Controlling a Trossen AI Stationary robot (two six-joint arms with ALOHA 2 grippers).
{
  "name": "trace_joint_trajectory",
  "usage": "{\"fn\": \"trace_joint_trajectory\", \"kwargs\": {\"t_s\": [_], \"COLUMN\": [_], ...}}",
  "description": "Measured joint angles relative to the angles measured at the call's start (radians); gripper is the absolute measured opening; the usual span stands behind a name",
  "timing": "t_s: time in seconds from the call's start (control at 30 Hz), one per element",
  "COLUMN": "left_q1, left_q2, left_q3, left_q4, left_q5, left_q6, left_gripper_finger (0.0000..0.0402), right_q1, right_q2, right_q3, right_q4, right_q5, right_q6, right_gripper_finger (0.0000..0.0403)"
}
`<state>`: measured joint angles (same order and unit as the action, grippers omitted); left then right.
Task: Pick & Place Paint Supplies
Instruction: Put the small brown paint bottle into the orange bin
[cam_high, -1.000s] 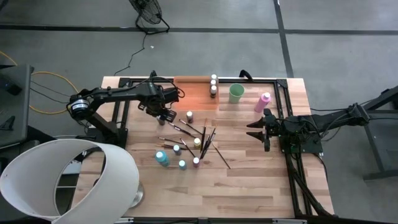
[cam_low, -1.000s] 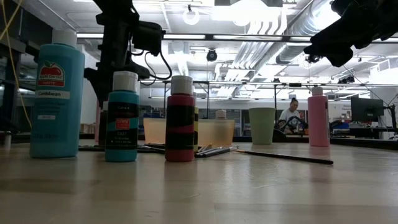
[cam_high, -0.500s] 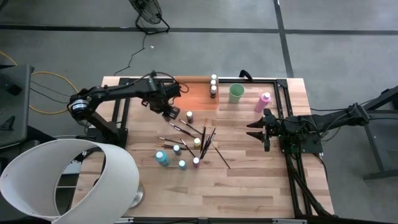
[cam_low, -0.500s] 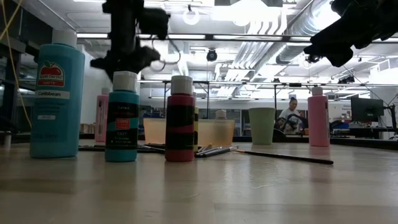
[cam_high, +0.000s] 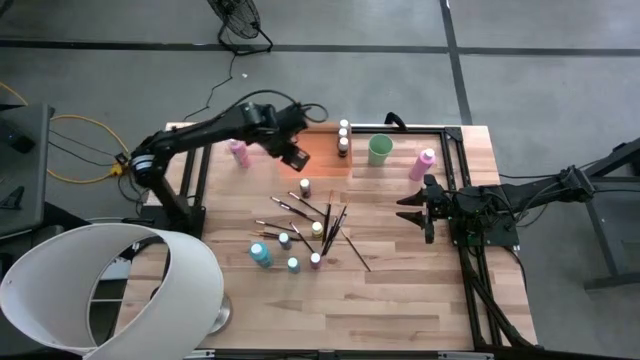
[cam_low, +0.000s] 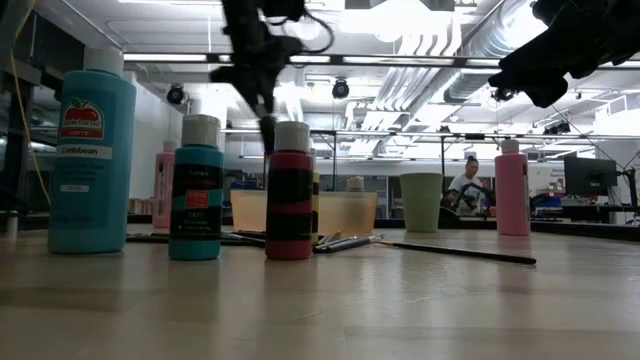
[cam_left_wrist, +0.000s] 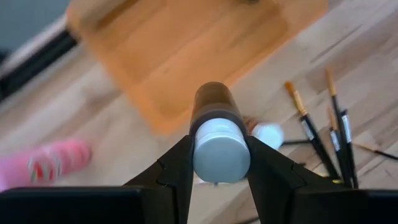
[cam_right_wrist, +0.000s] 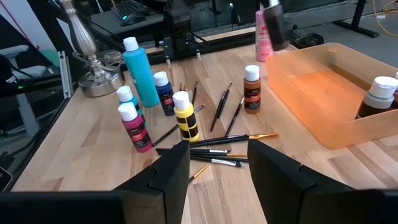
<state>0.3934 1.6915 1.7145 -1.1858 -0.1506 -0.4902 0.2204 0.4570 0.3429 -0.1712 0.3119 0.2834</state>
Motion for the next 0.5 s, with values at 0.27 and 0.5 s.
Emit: {"fn": "trace_joint_trajectory", "kwargs": {"t_s": [0.27,0.5], "left_q1": [0.027,0.026], "left_q2": [0.256,0.414], "left_q3": [0.295,0.443], "left_q4": [-0.062,-0.042], "left_q5": [0.011,0.032], "left_q6": [0.215,0.413], "left_gripper_finger": [0.0122,0.0122], "right_q1": [0.0,0.0], "right_q2": [0.0,0.0], "right_q3": [0.0,0.0], "right_q4": [0.0,0.0], "right_q5": [0.0,0.0], "right_q6": [0.0,0.0], "right_gripper_finger": [0.0155,0.0155]}}
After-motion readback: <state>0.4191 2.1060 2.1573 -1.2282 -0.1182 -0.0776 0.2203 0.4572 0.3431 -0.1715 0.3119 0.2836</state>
